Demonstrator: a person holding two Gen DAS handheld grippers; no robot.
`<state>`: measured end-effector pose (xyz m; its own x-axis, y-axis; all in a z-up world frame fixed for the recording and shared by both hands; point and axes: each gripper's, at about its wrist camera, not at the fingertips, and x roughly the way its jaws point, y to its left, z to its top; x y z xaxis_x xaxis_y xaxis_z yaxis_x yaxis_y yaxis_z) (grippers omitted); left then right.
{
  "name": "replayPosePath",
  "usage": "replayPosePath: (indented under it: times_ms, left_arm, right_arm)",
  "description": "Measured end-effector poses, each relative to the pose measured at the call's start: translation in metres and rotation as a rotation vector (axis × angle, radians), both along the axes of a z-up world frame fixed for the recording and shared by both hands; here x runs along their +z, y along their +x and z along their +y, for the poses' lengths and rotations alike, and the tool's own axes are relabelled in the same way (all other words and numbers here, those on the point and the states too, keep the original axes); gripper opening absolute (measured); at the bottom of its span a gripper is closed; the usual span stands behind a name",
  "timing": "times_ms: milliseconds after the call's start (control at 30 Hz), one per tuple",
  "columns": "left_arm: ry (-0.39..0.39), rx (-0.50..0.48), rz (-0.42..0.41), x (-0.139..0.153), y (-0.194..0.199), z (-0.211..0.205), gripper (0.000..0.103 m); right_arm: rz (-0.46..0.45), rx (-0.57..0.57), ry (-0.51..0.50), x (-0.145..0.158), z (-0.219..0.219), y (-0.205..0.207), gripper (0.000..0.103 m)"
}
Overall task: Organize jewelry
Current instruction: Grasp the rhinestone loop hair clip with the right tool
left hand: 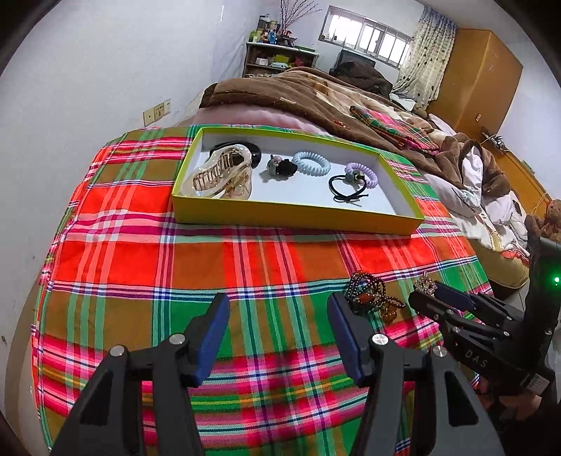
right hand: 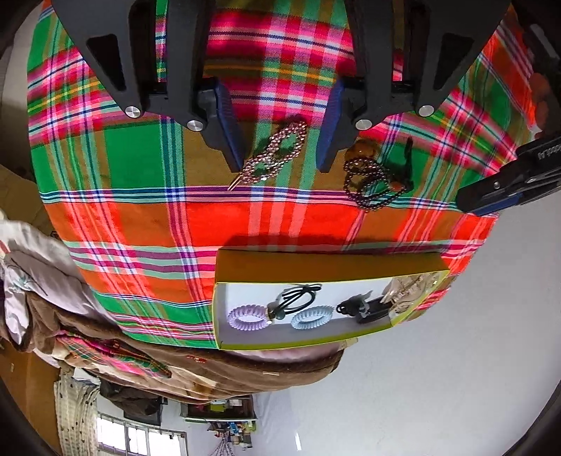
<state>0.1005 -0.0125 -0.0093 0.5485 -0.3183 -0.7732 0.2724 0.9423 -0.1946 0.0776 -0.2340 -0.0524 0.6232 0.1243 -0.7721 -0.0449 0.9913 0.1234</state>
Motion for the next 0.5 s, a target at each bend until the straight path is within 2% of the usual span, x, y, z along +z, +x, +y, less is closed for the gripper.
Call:
replayPosePath:
  times_ms: [133, 500]
  left_arm:
    - [0.003, -0.008, 0.003, -0.001, -0.001, -0.002, 0.060]
    - [0.001, -0.071, 0.023, -0.005, 0.000, -0.023, 0.060]
  right_arm:
    - [-0.006, -0.010, -0.010, 0.000, -0.002, -0.001, 0.027]
    - [-0.047, 0.005, -0.029, 0.008, -0.007, -0.007, 0.013]
